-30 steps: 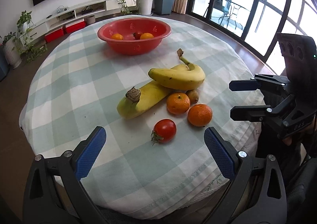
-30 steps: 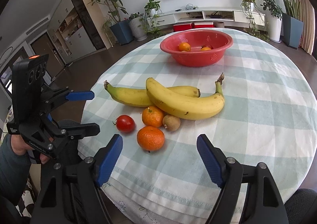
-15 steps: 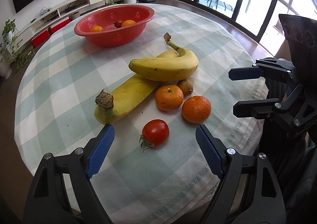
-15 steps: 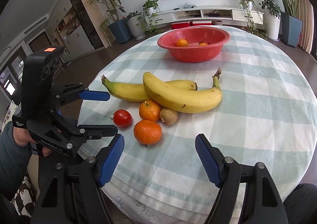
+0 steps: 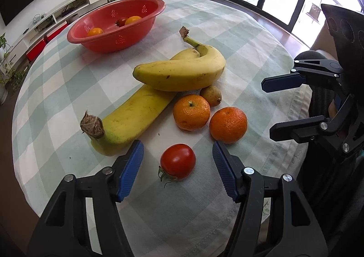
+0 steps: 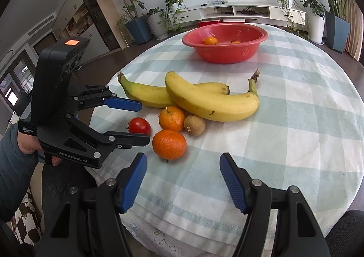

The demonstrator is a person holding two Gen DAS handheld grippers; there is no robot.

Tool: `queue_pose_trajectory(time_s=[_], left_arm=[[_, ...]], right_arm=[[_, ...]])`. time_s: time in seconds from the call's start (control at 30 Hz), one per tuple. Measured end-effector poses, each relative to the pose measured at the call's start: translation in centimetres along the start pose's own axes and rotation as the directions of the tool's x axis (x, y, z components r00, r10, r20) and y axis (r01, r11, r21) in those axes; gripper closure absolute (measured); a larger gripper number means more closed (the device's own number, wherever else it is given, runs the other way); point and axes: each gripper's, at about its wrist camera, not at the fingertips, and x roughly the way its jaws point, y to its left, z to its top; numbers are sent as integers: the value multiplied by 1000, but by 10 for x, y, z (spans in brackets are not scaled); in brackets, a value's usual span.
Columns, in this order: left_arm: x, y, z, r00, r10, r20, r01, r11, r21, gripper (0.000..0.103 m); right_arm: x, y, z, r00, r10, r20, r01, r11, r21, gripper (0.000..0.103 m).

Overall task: Organize fruits
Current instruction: 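Grasp the red tomato with the left tool while the right tool grasps an orange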

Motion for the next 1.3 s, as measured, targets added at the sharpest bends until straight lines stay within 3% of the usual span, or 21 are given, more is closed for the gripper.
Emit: queue_pose_trajectory(time_s=[0.2,0.4,0.97,1.03,1.3], left_arm=[[5,-1,0,999,-20,-26,20,1000,9,50],[9,0,-1,998,-35,-45,35,999,1,65],[11,3,-5,997,7,-76,-8,1000,-10,66],[11,2,-5,997,22,-78,-23,1000,-10,72],[6,6,-8,997,24,-67,-28,998,-52,73]], right_arm=[[2,1,1,1000,1,-5,-1,1000,-1,33],[3,2,1,1000,2,-11,-2,1000,-3,34],[6,5,4,1000,-4,-18,3,1000,-21,35],[6,5,4,1000,-6,-19,5,1000,-21,35],[12,11,8,999,-11,-34,10,999,-42,36]])
